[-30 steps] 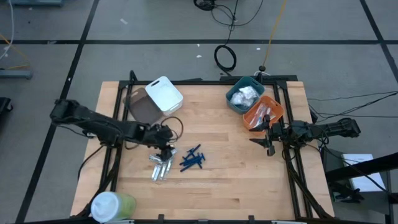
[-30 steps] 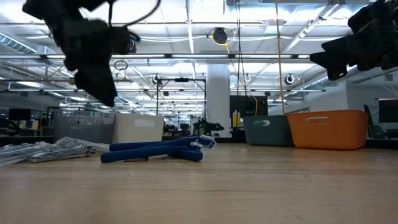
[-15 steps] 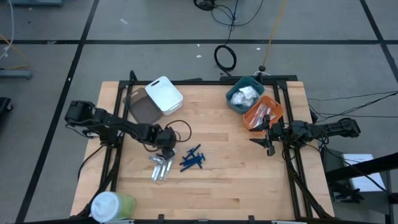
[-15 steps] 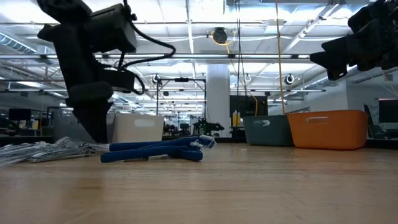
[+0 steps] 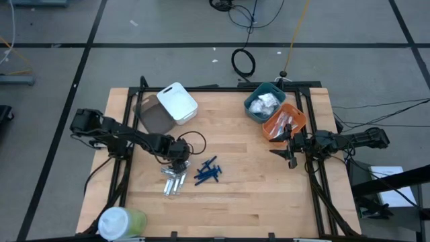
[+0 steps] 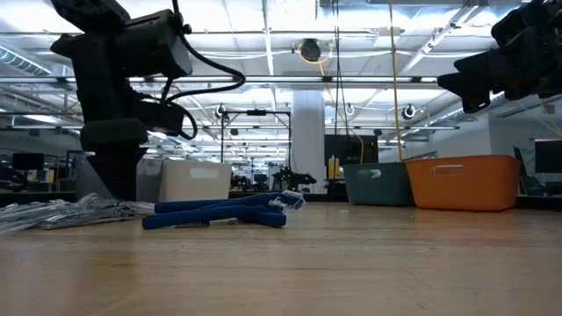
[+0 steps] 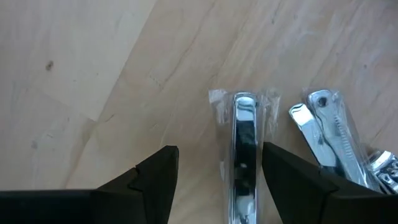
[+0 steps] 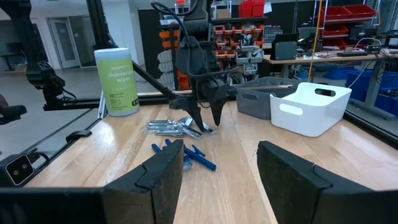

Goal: Pick & Place Travel size toiletries
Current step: Put the silver nail cutter into the black bin

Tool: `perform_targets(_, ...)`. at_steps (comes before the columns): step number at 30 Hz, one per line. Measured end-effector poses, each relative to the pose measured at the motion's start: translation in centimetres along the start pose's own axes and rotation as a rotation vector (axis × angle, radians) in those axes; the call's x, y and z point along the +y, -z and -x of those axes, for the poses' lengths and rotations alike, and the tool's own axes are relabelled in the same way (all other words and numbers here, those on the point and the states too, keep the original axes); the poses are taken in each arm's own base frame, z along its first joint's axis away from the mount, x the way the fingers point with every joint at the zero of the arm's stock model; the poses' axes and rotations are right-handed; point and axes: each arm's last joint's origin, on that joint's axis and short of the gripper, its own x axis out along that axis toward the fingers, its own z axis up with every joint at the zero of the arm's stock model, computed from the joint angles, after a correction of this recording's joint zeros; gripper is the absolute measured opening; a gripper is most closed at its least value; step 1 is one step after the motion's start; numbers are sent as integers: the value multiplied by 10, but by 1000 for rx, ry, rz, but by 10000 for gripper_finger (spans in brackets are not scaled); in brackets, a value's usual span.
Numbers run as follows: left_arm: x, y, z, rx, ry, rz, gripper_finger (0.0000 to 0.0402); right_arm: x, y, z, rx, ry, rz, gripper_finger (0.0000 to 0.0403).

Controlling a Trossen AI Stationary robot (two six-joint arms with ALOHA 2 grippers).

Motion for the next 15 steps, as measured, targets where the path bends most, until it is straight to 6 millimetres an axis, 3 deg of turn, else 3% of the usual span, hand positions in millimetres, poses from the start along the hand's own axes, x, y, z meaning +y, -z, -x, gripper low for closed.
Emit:
perform_targets(4,-2,0,-5,13,2,-5,193,0,0,0,0,0,0,196)
perform_targets(15,-2,0,-3,16,22,-34,26,0,-1,0,-6,-1,-1,196)
